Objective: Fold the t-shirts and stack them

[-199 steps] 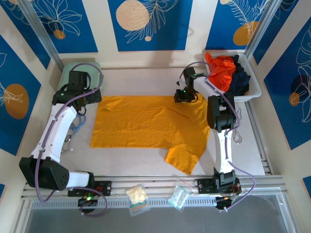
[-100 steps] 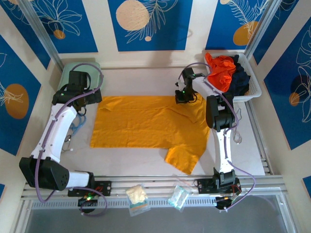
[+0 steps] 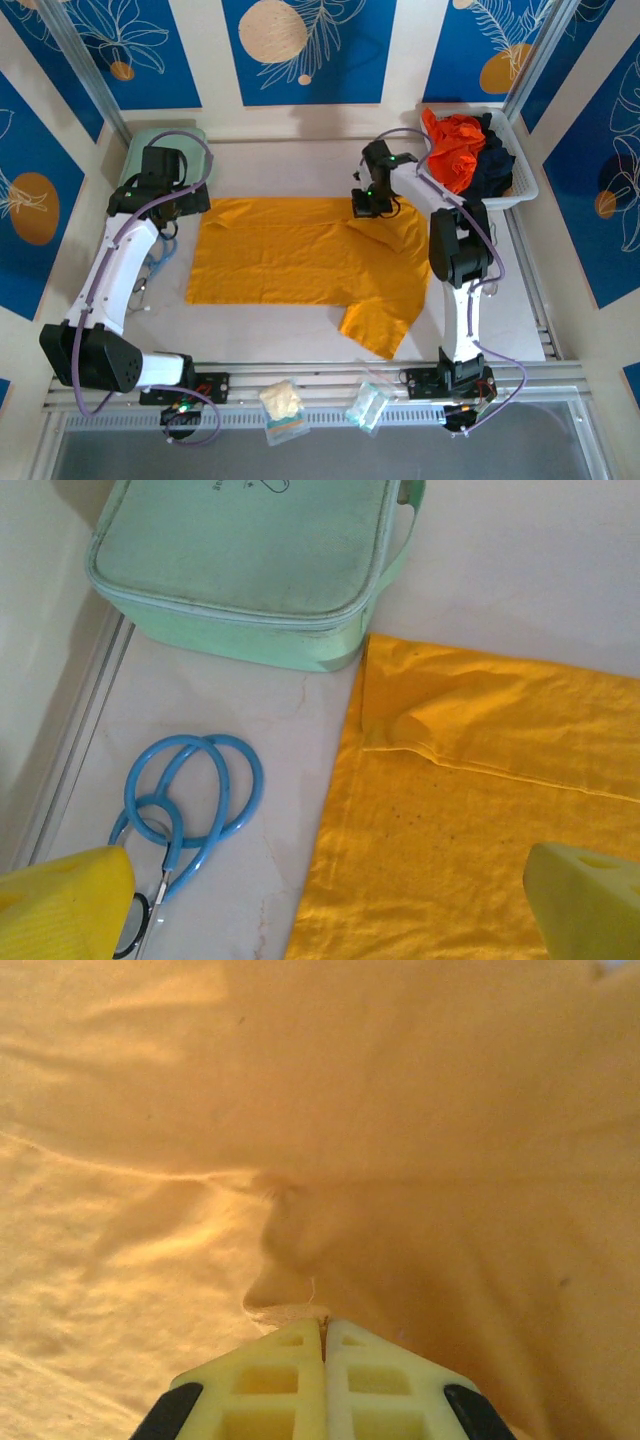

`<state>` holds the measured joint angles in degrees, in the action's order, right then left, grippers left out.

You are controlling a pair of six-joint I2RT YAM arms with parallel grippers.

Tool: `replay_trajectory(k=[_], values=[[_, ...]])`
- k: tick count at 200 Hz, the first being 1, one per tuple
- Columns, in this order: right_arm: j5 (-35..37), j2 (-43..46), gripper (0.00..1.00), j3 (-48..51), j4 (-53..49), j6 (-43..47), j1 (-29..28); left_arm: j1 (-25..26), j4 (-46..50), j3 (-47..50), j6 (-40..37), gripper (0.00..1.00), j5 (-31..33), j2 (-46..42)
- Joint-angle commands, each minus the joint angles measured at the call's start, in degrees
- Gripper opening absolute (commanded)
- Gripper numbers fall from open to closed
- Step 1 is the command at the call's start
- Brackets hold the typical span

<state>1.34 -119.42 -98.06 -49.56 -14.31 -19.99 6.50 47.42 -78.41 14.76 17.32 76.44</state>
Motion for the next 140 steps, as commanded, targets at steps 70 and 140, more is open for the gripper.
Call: replay_trajectory(k=[70, 140], values=[[21.26, 1.05, 0.27, 5.93, -4.22, -26.41, -13.65, 0.27, -2.58, 3.79, 0.84, 0.99, -3.29, -0.44], [26.19, 4.32, 0.3, 4.77, -6.51, -28.98, -14.91, 0.27, 4.43, 2.42, 8.04, 0.99, -1.92, 0.76]])
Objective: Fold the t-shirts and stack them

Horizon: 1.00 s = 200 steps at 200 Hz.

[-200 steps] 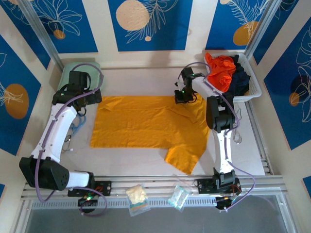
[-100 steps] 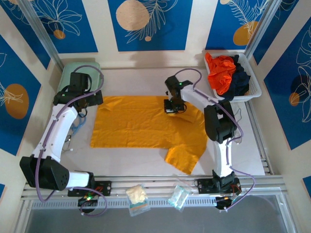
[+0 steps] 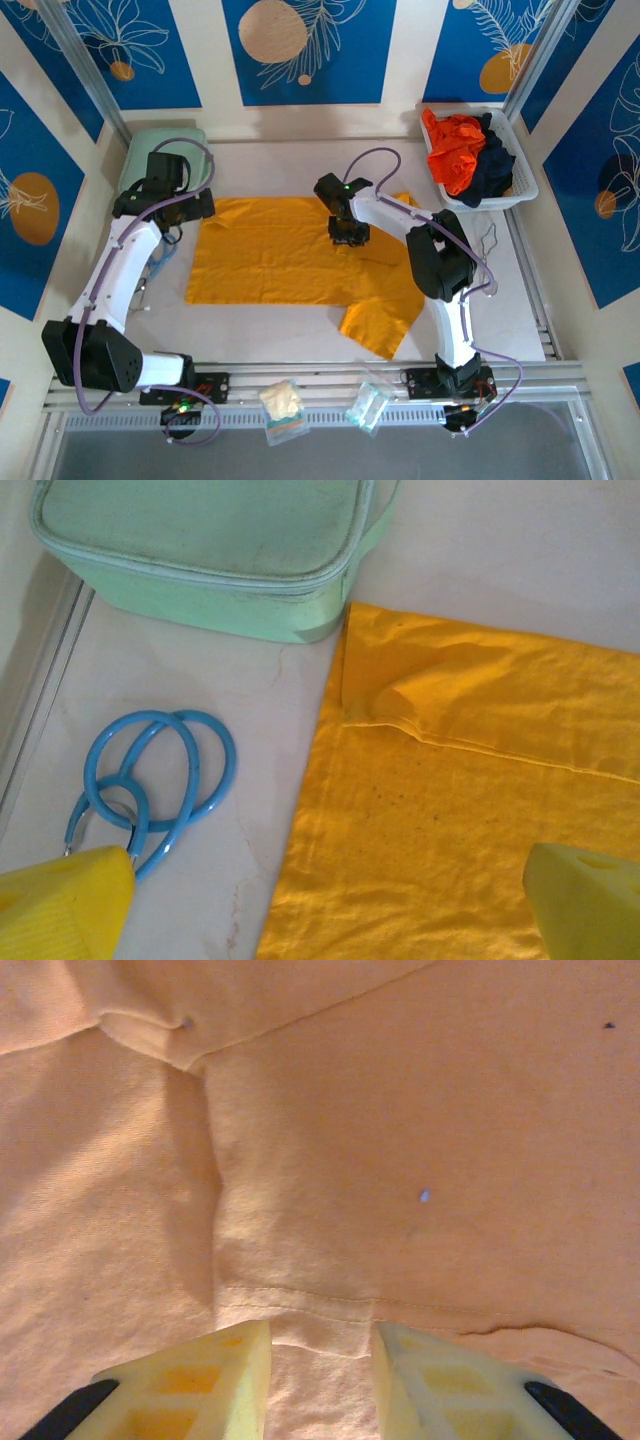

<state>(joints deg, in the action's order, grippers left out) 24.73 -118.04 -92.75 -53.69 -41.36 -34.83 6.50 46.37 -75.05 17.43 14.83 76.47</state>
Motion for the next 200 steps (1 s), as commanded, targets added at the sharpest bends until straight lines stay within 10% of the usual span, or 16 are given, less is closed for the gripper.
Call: replay_trajectory(k=[1, 45, 139, 200], values=[[2.79, 3.01, 0.3, -0.48, -2.38, -1.81, -0.07, 0.27, 5.84, -1.01, 5.71, 0.99, 0.65, 0.81], [0.61, 12.3, 0.29, 5.76, 0.6, 7.31, 2.05, -0.5, 15.59, 9.42, 15.09, 0.83, -3.62, -0.72], [-15.68, 26.67, 0.29, 19.57, 11.33, 18.77, 7.39, -6.94, 5.67, 31.45, 29.13, 0.46, -9.94, -7.48], [-19.01, 28.7, 0.29, 23.46, 14.0, 21.22, 8.85, -10.92, -0.72, 31.72, 29.13, 0.4, -9.93, -0.53]])
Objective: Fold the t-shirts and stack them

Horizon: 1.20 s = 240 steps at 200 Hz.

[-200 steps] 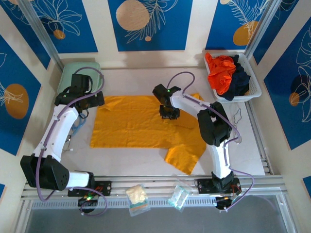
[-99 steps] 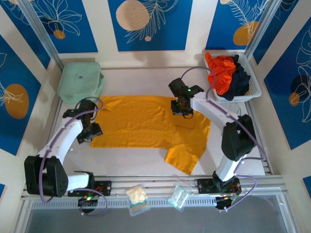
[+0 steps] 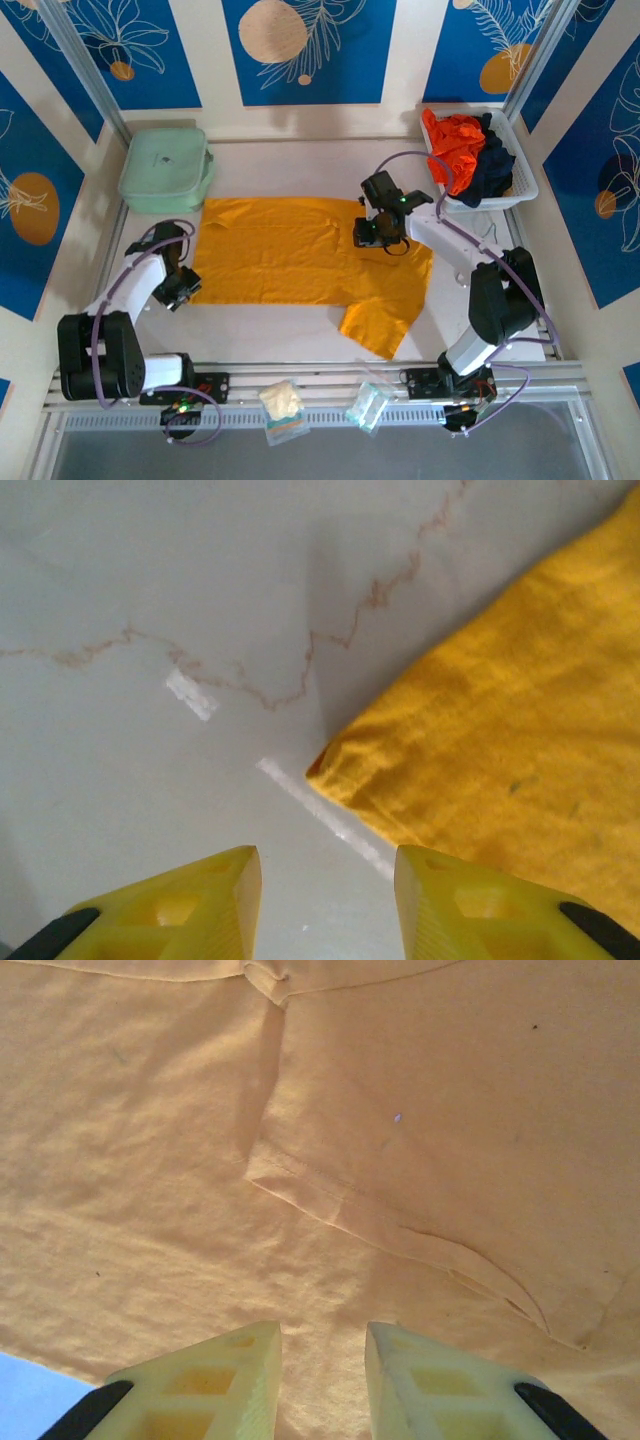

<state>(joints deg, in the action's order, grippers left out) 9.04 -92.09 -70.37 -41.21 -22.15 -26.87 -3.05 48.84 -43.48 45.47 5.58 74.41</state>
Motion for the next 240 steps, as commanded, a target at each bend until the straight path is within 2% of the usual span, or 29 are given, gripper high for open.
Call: replay_trajectory(k=[1, 114, 142, 174, 204, 211, 223, 233, 240], values=[[-3.37, 2.82, 0.29, 1.18, 1.5, 2.01, 0.92, -1.4, -3.21, 0.11, 1.1, 0.4, -0.72, 1.66], [-5.04, 4.37, 0.29, 0.35, -0.02, 1.6, 2.48, -2.22, -9.38, 1.03, -1.03, 0.38, -2.92, 14.29], [-4.2, 6.52, 0.28, -0.36, -0.79, 3.22, 1.96, -2.3, -11.84, 0.0, -2.08, 0.32, -4.2, 18.6], [-1.74, 14.5, 0.26, 0.25, 0.99, 6.8, 1.39, -2.23, -13.83, -1.67, -3.15, 0.17, -5.38, 21.09], [-1.36, 26.95, 0.26, 2.65, 6.46, 11.13, 1.29, -2.17, -15.31, -2.7, -3.89, 0.0, -6.81, 21.66], [-2.47, 29.92, 0.26, 3.26, 7.81, 12.76, 1.3, -2.14, -15.81, -2.66, -3.94, 0.0, -7.43, 21.65], [-2.84, 34.48, 0.35, 3.83, 9.03, 14.35, 1.3, -2.14, -16.63, -2.57, -4.07, 0.0, -8.48, 21.49], [-4.58, 37.45, 0.46, 3.77, 8.52, 16.87, 1.38, -2.19, -17.01, -2.48, -4.32, 0.0, -9.05, 21.31], [-7.94, 39.16, 0.48, 3.45, 7.25, 20.31, 1.38, -2.22, -17.1, -2.4, -4.63, 0.0, -9.34, 21.1]])
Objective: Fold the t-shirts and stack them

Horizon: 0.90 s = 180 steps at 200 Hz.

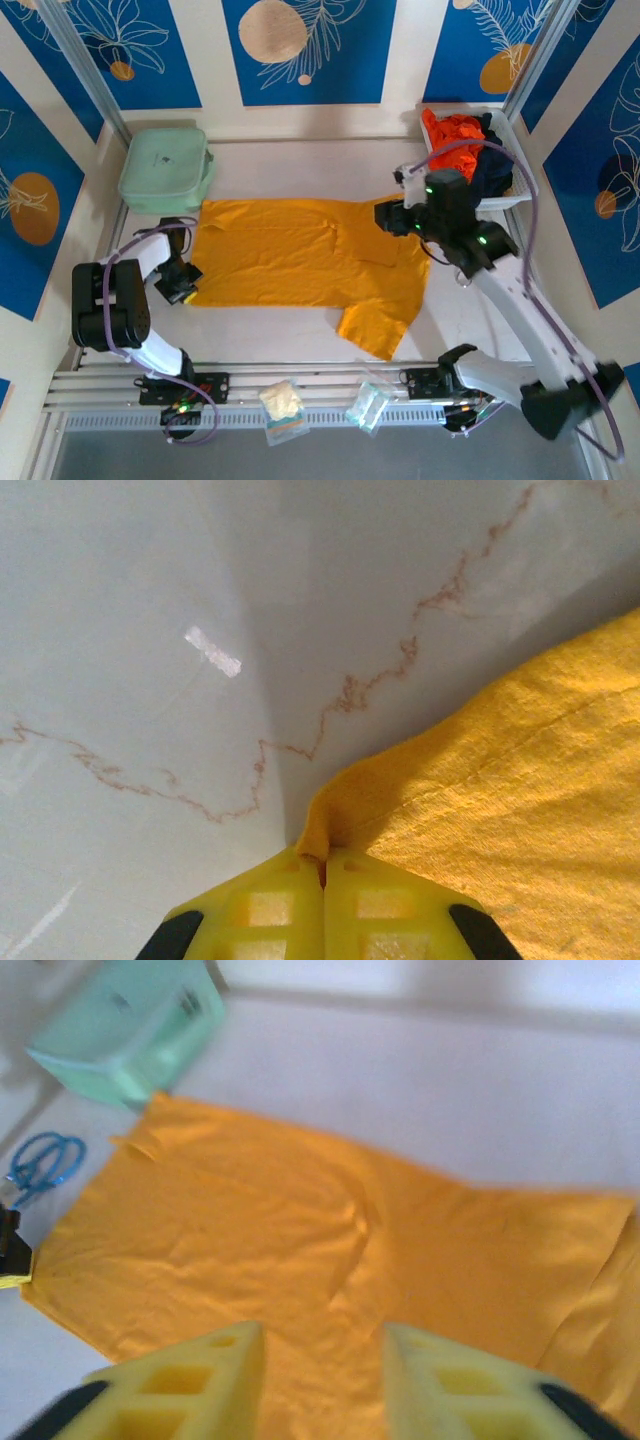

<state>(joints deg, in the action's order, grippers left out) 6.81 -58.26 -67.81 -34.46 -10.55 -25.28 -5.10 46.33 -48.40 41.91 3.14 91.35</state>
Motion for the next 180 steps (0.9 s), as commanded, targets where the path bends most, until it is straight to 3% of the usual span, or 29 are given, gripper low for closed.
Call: replay_trajectory(k=[1, 12, 25, 42, 60, 75, 103, 143, 180], values=[[-6.26, 5.56, 0.48, 0.82, 0.29, 9.4, -0.21, -0.13, -14.59, 2.52, -1.1, 0.0, -6.9, 4.08], [-10.83, 7.55, 0.49, 0.84, -2.21, 17.76, -0.8, -0.04, -14.55, 2.6, -1.6, 0.0, -7.0, 3.52], [-10.59, 9.42, 0.49, 1.73, -7.06, 26.82, -2.58, 0.02, -14.51, 2.82, -2.15, 0.0, -7.0, 2.52], [-14.71, 11.67, 0.44, 3.83, -17.58, 46.32, -5.18, 0.01, -14.66, 3.35, -2.51, 0.0, -7.22, 0.97], [-7.95, 13.61, 0.49, 8.68, -21.23, 53.17, -8.96, 0.01, -15.03, 3.75, -2.79, 0.0, -7.57, -0.53], [-7.08, 13.35, 0.51, 12.02, -27.06, 58.87, -10.95, 0.03, -15.2, 3.89, -3.06, 0.0, -8.1, -1.57], [-4.63, 11.26, 0.52, 21.29, -31.45, 61.47, -17.7, 0.06, -15.47, 4.28, -3.32, 0.0, -9.1, -3.47], [-1.28, 5.99, 0.54, 29.83, -27.52, 56.24, -31.92, 0.13, -14.96, 4.28, -4.05, 0.0, -9.03, -5.69], [-0.49, -2.63, 0.55, 32.73, -22.23, 53.75, -36.79, 0.03, -15.04, 4.28, -4.26, 0.0, -9.19, -6.36]])
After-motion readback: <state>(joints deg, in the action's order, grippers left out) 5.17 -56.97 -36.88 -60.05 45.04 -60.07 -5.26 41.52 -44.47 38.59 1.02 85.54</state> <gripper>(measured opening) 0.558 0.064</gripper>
